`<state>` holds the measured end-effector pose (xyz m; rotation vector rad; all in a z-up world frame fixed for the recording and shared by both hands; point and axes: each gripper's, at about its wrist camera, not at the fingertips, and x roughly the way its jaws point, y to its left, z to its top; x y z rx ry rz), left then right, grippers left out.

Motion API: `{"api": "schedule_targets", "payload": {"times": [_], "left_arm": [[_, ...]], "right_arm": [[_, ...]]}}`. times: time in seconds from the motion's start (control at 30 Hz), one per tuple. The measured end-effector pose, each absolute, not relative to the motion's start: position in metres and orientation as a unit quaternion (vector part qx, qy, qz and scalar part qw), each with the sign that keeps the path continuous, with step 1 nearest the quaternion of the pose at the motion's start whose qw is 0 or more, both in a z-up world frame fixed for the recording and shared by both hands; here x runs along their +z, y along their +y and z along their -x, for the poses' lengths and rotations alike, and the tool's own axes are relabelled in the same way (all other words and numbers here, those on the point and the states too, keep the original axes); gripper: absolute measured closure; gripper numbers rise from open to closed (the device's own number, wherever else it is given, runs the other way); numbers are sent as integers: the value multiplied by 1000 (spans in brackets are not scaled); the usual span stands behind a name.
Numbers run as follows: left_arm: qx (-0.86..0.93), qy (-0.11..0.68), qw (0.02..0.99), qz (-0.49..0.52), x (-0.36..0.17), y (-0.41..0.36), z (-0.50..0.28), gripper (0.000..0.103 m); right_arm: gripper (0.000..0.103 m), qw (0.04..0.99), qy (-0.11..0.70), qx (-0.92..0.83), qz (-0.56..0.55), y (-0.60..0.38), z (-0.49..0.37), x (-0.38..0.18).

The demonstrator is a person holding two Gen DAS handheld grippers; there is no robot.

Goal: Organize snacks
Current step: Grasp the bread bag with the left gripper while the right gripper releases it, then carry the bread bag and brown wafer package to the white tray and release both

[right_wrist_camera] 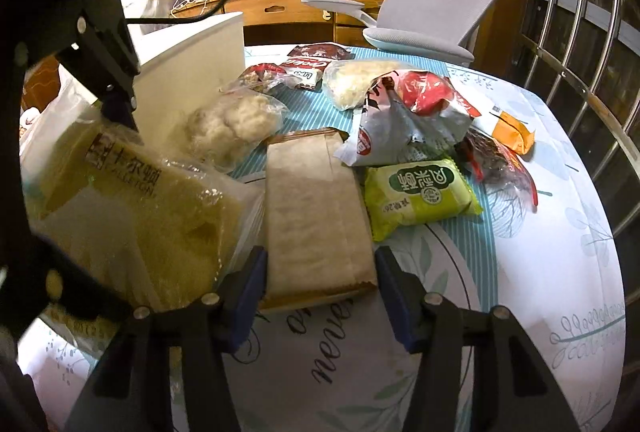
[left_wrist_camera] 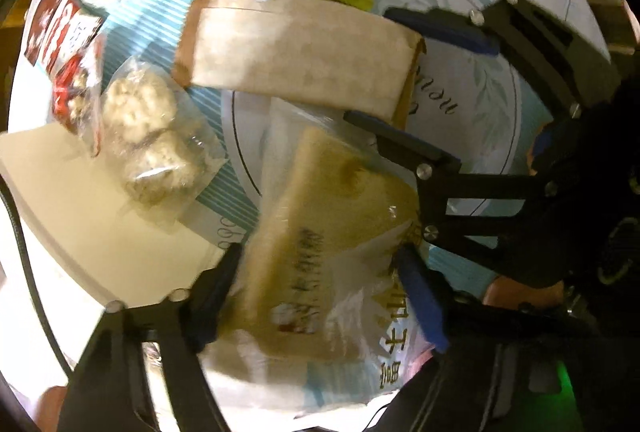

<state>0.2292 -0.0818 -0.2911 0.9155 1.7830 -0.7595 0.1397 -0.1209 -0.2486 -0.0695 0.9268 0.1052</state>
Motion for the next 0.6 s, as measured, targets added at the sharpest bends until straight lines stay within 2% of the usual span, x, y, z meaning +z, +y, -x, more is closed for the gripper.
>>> {"api": "schedule_targets", "payload": {"times": [0.3, 0.6], "left_arm": [[-299, 766, 497, -277, -287, -66, -242, 69], [-298, 763, 520, -242, -257, -55, -253, 80]], "right_arm": [[49, 888, 458, 41, 25, -132, -128, -245], [49, 885, 464, 32, 1, -136, -114, -232]]}}
